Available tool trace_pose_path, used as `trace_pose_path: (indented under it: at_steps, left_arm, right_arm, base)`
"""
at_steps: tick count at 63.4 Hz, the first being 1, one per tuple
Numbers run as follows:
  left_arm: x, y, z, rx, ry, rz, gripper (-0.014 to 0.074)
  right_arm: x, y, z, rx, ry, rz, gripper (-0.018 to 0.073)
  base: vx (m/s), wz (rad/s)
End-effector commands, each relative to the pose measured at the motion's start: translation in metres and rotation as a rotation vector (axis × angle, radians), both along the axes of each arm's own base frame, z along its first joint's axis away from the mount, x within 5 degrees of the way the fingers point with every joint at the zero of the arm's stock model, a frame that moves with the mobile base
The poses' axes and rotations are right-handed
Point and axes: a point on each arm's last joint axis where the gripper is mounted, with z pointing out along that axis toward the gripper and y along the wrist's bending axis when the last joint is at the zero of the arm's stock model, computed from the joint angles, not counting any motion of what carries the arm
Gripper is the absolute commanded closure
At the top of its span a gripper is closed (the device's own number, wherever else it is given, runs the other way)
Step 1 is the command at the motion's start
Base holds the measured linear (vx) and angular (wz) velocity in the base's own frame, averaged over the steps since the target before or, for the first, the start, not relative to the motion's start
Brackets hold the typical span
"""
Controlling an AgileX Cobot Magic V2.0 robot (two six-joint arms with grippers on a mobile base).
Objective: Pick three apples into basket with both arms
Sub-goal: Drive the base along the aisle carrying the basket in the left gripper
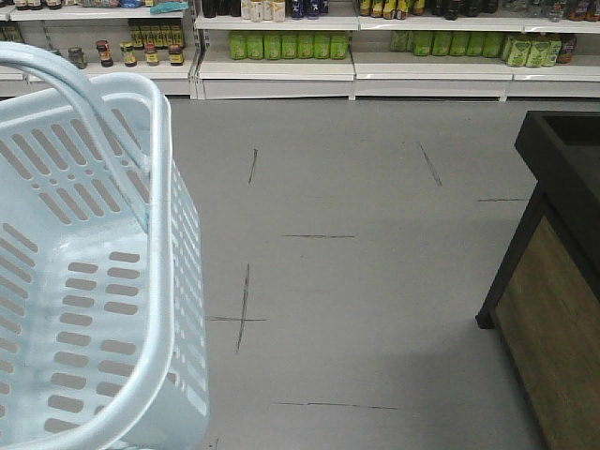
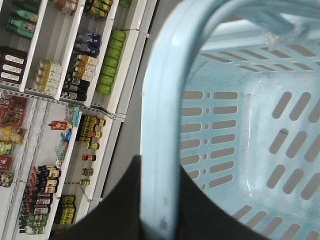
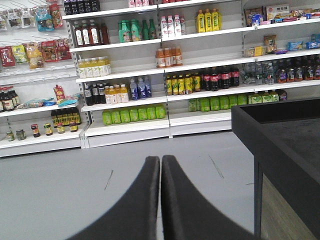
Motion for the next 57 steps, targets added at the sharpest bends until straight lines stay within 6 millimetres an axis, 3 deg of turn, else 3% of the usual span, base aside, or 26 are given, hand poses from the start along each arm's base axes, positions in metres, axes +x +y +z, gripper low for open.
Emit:
trace_pose_path:
  at_steps: [1, 57]
  left_arm:
    - [-0.0038, 0.0033, 0.0172, -0.059, -0.110, -0.011, 0.0603]
    - [-0.0038, 0.0033, 0.0172, -0.059, -0.110, -0.011, 0.0603]
  right_arm:
    - [-0.0009, 0.0009, 0.0024, -0.015, -0.070, 0.009, 0.0568]
    - [-0.0009, 0.0009, 0.0024, -0.015, -0.071, 0.009, 0.0568]
  base:
    - [0.04, 0.01]
    - [0.05, -0.02]
